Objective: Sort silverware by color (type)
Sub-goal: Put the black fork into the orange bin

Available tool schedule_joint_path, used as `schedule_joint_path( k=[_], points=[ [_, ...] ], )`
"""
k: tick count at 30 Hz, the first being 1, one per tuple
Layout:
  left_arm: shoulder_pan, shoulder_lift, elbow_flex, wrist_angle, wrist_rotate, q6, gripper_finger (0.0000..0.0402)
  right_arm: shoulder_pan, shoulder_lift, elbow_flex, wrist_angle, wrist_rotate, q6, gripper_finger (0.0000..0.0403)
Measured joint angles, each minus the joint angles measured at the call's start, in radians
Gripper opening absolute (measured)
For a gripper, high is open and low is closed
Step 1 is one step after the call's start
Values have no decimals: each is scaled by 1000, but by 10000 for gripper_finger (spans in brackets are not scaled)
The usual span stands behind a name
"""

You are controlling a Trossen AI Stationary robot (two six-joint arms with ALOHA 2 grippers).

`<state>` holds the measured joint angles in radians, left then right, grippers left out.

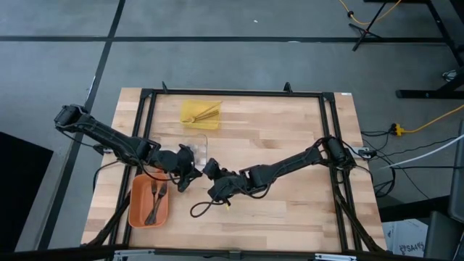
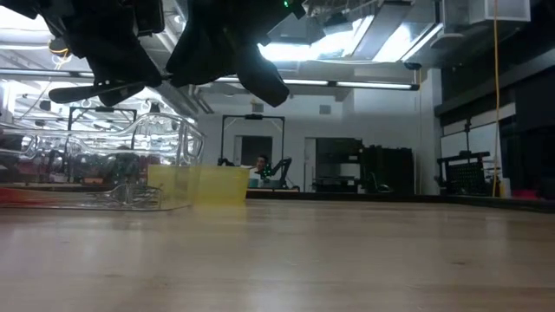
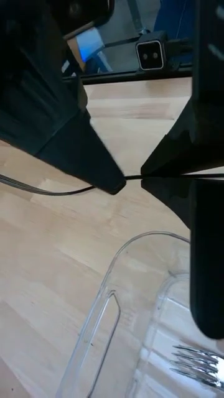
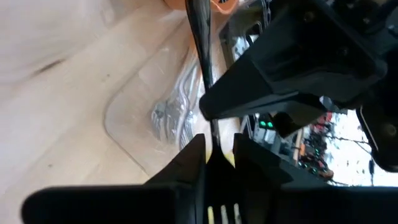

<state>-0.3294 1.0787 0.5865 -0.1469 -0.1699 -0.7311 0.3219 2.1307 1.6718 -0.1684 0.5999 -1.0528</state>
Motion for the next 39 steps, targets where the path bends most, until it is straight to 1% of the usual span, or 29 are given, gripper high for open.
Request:
schedule_joint_path(
  k=[3,5,7,10,14,18,23,27,32,34,37,39],
  points=[
    [0,-27,0,-3,13,-14,0,14,-3,0,-2,53,0,83],
    [0,-54,0,-11,23,-55,0,27,-12,0,-19,72,3,82],
    [-1,-94,0,-57,36,-112,0,36,-27,0,-58,90,15,81],
    [-3,-165,0,-147,90,-243,0,48,-51,0,-116,99,52,79],
    [-29,-255,0,-253,177,-476,0,51,-92,0,-220,93,145,79],
    [-79,-338,0,-295,257,-678,0,48,-100,0,-318,89,224,79],
    [-154,-411,0,-292,322,-835,0,49,-100,0,-412,89,277,79],
    [-221,-430,0,-329,379,-937,0,49,-100,0,-473,89,338,79],
    [-300,-431,0,-468,546,-1085,0,51,-100,0,-509,88,354,79],
    [-329,-431,0,-539,594,-1136,0,51,-100,0,-516,76,354,79],
    [-365,-431,0,-643,624,-1208,0,51,-100,0,-514,63,354,79],
    [-384,-431,0,-698,615,-1240,0,51,-100,0,-513,62,354,79]
  ],
)
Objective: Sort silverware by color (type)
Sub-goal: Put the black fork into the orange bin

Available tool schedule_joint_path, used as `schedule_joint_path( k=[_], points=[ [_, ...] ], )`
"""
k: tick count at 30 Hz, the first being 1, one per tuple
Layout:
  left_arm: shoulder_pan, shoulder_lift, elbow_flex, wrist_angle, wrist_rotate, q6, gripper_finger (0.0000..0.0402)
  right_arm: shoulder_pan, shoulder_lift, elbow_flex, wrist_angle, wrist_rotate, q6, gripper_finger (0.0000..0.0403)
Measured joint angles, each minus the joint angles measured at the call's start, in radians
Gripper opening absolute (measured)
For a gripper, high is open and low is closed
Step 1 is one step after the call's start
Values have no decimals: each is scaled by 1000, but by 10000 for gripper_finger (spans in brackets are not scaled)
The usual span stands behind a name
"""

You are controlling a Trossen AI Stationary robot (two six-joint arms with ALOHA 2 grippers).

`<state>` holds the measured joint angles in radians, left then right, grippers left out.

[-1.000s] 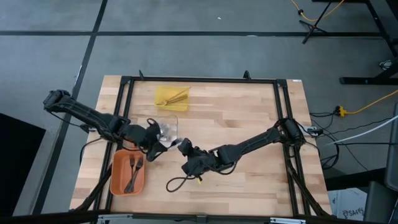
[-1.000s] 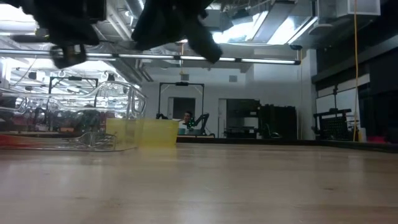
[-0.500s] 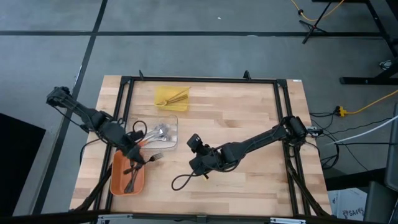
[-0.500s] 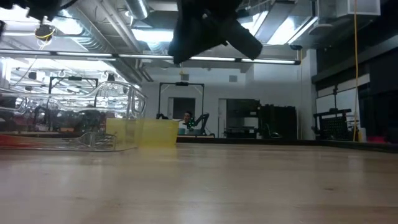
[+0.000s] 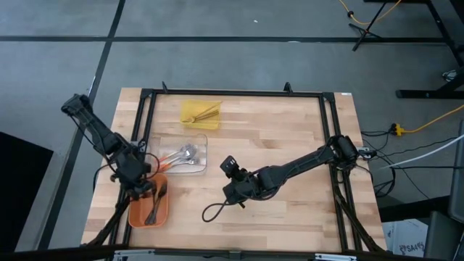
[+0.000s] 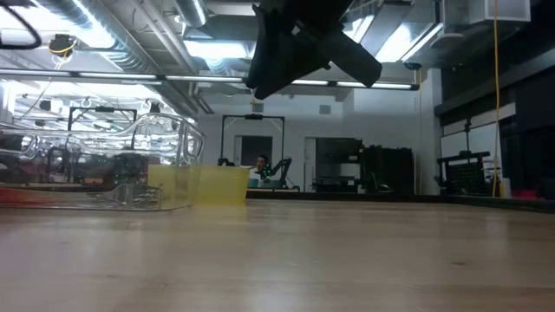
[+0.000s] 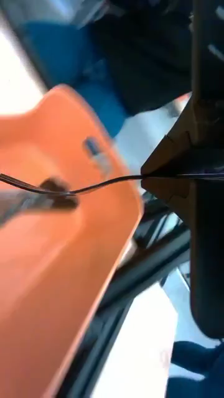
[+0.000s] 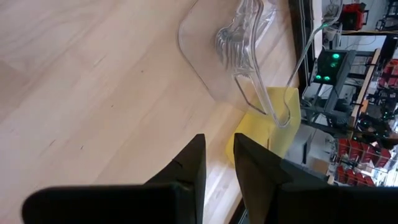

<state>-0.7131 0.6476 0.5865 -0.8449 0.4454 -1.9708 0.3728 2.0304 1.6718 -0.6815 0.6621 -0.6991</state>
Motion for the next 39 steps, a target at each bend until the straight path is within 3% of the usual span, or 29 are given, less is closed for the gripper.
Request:
schedule_joint_path(
  k=[10,31,39],
  points=[
    [-23,50,0,-124,-192,-65,0,0,0,0,1,0,0,79],
    [-23,271,0,-150,-198,-45,0,0,0,0,1,0,-3,79],
    [-23,321,0,-151,-199,20,28,0,0,0,1,0,-5,79]
  ],
)
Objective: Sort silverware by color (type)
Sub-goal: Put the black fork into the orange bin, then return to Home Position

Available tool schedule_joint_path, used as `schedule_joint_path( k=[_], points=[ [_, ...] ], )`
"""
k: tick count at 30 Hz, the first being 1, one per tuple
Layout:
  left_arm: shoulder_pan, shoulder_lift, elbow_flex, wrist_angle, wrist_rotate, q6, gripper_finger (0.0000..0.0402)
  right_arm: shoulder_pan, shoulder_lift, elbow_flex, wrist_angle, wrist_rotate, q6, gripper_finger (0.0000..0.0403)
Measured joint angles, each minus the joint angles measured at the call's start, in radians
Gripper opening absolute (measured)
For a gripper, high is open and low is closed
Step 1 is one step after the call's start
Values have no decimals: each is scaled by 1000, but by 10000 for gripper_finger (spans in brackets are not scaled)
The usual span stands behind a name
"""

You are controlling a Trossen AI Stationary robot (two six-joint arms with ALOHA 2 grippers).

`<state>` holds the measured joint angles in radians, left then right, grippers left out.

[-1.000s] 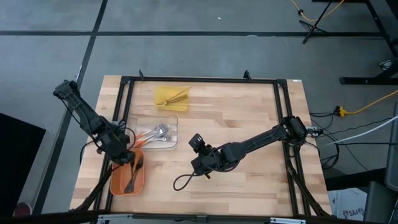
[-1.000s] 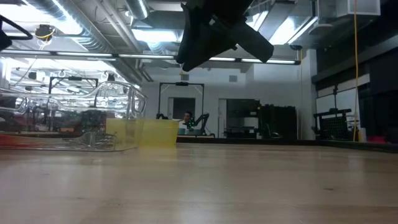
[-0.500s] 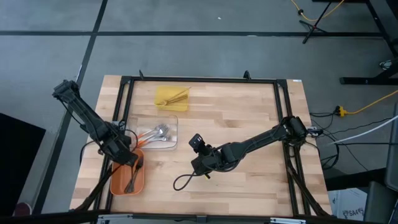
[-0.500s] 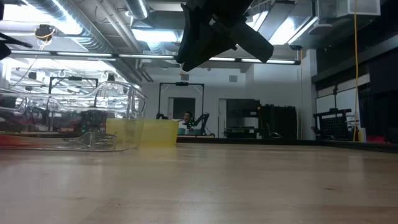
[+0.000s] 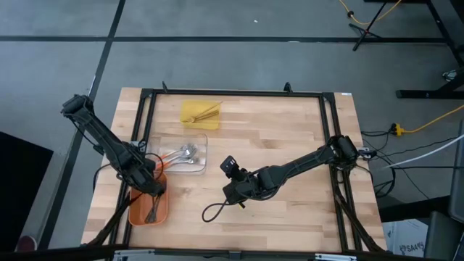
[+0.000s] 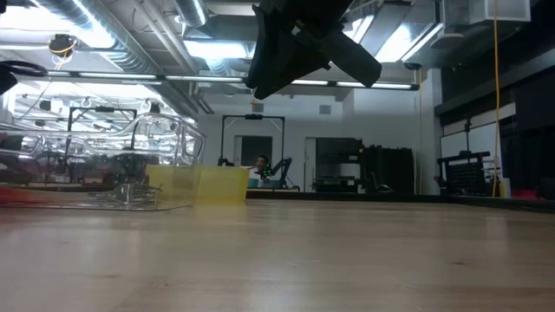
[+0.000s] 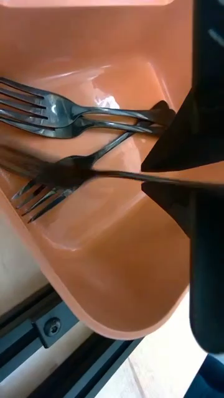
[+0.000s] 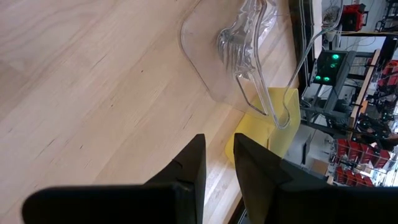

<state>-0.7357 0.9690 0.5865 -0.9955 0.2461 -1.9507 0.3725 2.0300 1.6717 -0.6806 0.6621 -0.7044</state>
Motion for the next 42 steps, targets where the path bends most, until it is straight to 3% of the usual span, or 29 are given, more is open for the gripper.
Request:
schedule_joint_path(
  k=[8,17,25,30,33,42],
  points=[
    [0,6,0,0,5,-2,57,0,0,0,0,0,0,79],
    [0,4,0,1,11,-2,62,0,0,0,0,0,0,79],
    [0,-11,0,60,133,73,62,0,0,0,0,0,0,79],
    [0,-50,0,179,143,126,62,0,0,0,0,25,0,79],
    [0,-62,0,278,99,165,56,0,0,0,0,27,0,78],
    [0,-62,0,503,-173,318,3,0,0,0,1,27,-1,78]
  ],
)
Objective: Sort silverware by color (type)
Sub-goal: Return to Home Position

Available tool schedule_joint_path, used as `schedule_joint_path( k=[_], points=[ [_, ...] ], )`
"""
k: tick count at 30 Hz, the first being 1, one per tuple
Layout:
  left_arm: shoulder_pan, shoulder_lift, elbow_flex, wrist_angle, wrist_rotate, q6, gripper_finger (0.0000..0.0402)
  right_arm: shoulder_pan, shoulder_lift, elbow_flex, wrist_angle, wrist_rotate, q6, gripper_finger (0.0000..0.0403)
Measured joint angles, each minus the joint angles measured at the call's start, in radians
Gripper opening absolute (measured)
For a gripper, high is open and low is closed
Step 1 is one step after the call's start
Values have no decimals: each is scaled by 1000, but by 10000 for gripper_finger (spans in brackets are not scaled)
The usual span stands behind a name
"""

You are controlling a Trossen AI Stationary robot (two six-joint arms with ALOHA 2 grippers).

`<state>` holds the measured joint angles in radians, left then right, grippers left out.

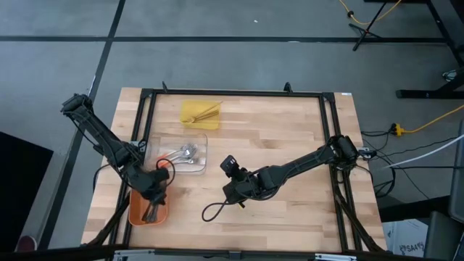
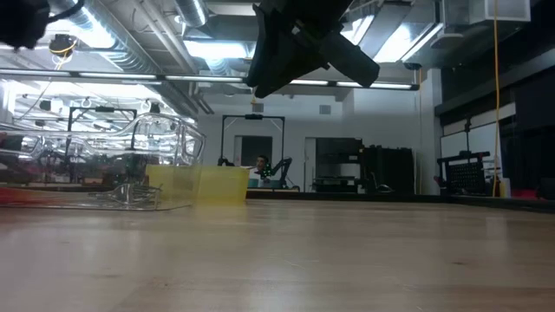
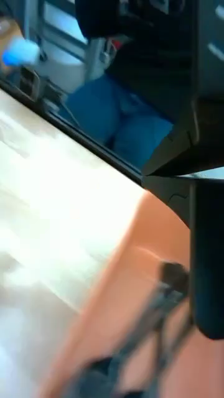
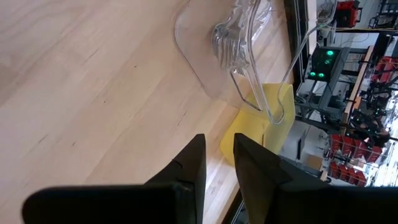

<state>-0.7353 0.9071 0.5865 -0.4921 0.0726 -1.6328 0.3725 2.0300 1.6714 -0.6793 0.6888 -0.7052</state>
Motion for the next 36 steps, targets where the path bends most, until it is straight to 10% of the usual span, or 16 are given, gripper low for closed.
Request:
schedule_joint_path(
  k=[17,36],
  points=[
    [159,3,0,291,-253,546,0,0,0,0,92,0,-8,61],
    [573,3,0,810,-86,1288,0,0,-1,378,-188,0,6,4]
  ],
)
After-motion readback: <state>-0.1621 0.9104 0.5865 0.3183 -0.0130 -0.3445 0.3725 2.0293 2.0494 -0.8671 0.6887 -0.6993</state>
